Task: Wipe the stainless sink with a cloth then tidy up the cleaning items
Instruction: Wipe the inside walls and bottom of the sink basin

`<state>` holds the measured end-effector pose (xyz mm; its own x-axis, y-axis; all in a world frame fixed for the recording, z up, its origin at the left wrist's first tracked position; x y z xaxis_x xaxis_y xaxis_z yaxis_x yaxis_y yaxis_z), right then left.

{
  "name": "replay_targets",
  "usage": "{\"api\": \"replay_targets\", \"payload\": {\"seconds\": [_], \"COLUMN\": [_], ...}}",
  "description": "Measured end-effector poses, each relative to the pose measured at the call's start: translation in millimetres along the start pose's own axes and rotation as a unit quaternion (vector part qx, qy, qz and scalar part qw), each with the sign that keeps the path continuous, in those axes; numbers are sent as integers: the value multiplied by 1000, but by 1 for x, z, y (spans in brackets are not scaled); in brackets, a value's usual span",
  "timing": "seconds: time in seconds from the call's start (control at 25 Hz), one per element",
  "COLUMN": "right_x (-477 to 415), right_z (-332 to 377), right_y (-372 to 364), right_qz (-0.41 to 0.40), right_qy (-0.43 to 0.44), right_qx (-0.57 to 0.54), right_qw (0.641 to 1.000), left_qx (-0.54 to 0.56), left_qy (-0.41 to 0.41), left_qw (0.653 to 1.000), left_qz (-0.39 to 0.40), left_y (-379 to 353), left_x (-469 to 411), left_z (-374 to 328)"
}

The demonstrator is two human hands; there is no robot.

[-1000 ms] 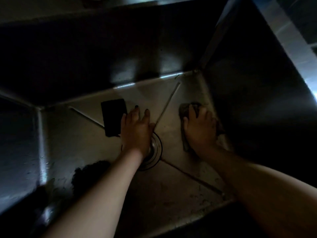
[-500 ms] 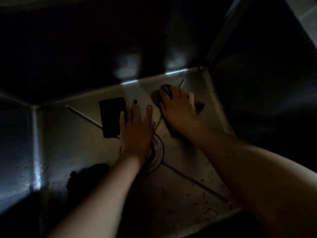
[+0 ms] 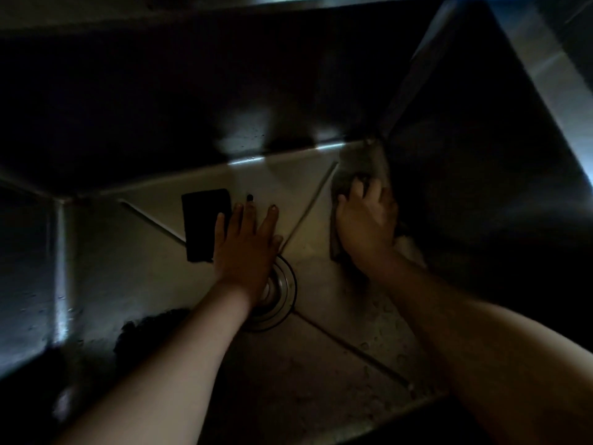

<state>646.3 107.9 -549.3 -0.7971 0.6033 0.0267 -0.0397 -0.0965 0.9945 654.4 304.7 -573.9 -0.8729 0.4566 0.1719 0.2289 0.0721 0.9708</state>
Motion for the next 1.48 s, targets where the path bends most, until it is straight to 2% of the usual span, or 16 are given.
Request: {"api": "replay_targets", "payload": {"seconds": [0.08, 0.2, 0.32, 0.56, 0.68, 0.8, 0.92, 1.0, 1.12, 1.16, 1.24, 1.32, 1.4, 1.48], "right_x": [27, 45, 43, 4, -13, -31, -31, -8, 38, 50, 65, 60, 40, 16], "right_z": [7, 32, 71, 132, 119, 75, 24, 3, 4, 12, 33, 55, 70, 82], "right_y": [-4, -20, -19, -21, -19, -9, -11, -9, 0, -2, -15, -17, -10, -12], "right_qz": [19, 93, 89, 47, 35, 42, 85, 71, 3, 2, 62, 50, 6, 25], "right_qy": [53, 158, 263, 349, 316, 175, 27, -8, 21, 51, 123, 205, 241, 234], "right_qx": [38, 10, -2, 48, 47, -34, -81, -50, 18, 32, 25, 42, 65, 82], "right_qw": [998, 983, 961, 935, 947, 983, 993, 996, 1000, 998, 990, 976, 968, 968], "left_qx": [-2, 2, -2, -8, -12, -3, 2, 11, 11, 7, -4, -14, -15, -11], "left_qy": [0, -1, -1, -7, -5, 2, 5, 10, 13, 11, 4, -3, -12, -21], "left_qw": [1000, 1000, 1000, 1000, 1000, 1000, 1000, 1000, 1000, 1000, 1000, 1000, 1000, 1000], "left_qz": [4, 6, 0, -18, -18, -3, 5, 11, 12, 13, 14, 8, -4, -15], "left_y": [-1, -2, -1, -2, -2, -2, -2, -2, -1, -1, -1, -1, 0, 0], "left_x": [-1, -1, -2, 0, 0, -1, -2, -3, -3, -3, -2, -2, -4, -4], "left_z": [0, 0, 1, 2, 3, 2, 2, 1, 0, 0, -1, -1, -1, -1]}}
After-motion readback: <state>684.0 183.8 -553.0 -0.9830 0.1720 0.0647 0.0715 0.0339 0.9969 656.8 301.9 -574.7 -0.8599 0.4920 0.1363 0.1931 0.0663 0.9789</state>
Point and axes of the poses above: each hand's wrist, its own x-axis away from the middle knuckle, its own y-axis out of the back of the hand, z = x × y, the point moved 9 cm from there along -x, towards the middle knuckle, and after that the axes turned 10 degrees about -y, right-handed, at the moved point
